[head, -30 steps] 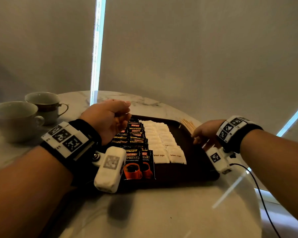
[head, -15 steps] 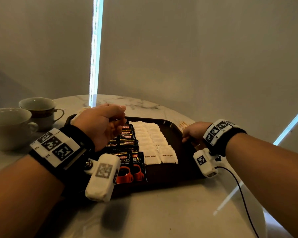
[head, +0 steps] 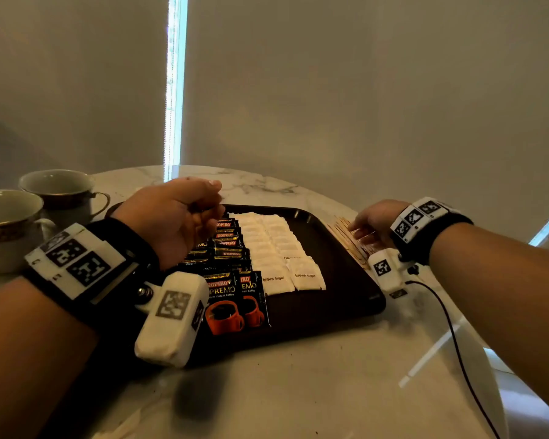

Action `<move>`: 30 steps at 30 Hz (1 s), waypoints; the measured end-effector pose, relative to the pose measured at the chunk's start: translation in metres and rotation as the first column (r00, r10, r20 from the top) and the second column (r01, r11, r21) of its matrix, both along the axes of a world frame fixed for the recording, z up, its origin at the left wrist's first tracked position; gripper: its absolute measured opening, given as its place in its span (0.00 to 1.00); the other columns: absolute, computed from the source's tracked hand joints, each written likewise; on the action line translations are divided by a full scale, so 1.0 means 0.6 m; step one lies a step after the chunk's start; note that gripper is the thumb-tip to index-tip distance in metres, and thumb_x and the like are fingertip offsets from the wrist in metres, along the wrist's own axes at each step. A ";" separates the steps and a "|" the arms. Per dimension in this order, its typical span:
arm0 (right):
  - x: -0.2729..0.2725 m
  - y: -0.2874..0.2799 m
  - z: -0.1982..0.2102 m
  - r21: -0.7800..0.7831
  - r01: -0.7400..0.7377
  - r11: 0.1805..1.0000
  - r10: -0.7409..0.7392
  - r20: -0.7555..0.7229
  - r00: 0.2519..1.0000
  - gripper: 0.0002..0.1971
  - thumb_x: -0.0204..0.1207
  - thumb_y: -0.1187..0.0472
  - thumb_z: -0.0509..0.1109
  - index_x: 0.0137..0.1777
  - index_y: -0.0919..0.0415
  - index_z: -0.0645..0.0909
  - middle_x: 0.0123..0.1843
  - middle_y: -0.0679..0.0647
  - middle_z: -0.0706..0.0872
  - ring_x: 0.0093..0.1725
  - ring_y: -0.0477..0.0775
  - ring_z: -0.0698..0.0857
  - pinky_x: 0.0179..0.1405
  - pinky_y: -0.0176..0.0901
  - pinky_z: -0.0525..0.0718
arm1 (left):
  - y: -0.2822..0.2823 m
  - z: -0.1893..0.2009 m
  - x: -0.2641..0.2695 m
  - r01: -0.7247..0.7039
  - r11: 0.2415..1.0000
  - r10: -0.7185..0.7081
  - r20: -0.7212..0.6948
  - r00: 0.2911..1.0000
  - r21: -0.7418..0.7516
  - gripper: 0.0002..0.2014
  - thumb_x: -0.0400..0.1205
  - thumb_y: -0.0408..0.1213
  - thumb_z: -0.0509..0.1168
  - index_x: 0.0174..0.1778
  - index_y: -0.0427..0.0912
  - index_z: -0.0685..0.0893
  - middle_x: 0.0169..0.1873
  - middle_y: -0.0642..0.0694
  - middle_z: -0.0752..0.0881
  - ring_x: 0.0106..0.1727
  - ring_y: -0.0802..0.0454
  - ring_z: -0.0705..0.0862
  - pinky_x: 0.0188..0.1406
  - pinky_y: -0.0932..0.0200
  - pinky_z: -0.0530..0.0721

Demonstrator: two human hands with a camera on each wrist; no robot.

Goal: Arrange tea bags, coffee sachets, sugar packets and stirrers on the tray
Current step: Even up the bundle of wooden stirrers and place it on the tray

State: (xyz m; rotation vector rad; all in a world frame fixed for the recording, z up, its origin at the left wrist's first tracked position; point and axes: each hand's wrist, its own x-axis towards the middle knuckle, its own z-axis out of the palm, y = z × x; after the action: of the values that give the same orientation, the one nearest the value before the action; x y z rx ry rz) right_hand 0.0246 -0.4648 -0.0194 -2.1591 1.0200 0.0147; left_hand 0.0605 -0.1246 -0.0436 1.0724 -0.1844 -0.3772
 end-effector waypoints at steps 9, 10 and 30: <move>0.000 -0.027 0.000 -0.299 -0.076 0.951 -0.025 -0.320 0.947 0.43 0.73 0.37 0.75 0.81 0.63 0.70 0.81 0.65 0.73 0.77 0.69 0.73 0.73 0.61 0.74 | -0.001 -0.008 0.010 -0.024 1.000 0.024 -0.001 1.000 0.010 0.05 0.85 0.33 0.68 0.43 0.42 0.80 0.35 0.47 0.83 0.28 0.58 0.84 0.20 0.68 0.80; 0.003 -0.028 -0.005 -0.280 -0.074 0.957 -0.025 -0.336 0.942 0.46 0.71 0.36 0.76 0.81 0.63 0.69 0.82 0.65 0.71 0.77 0.70 0.72 0.74 0.63 0.74 | -0.001 -0.010 0.012 -0.026 1.000 0.026 0.000 1.000 0.008 0.06 0.84 0.33 0.68 0.43 0.42 0.80 0.35 0.47 0.83 0.28 0.58 0.84 0.20 0.68 0.80; 0.030 -0.010 -0.030 -0.125 0.020 0.992 -0.065 -0.363 0.930 0.40 0.66 0.48 0.85 0.72 0.64 0.71 0.59 0.66 0.85 0.58 0.66 0.85 0.68 0.64 0.82 | 0.001 -0.009 0.015 -0.030 0.999 0.029 -0.032 0.999 -0.013 0.05 0.83 0.33 0.69 0.42 0.42 0.80 0.33 0.48 0.84 0.29 0.57 0.83 0.18 0.70 0.77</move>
State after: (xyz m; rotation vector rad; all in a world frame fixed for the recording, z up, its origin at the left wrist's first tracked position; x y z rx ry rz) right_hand 0.0426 -0.4708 -0.0374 -2.2932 1.3064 0.3585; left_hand 0.0695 -0.1239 -0.0490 1.0539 -0.1423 -0.3659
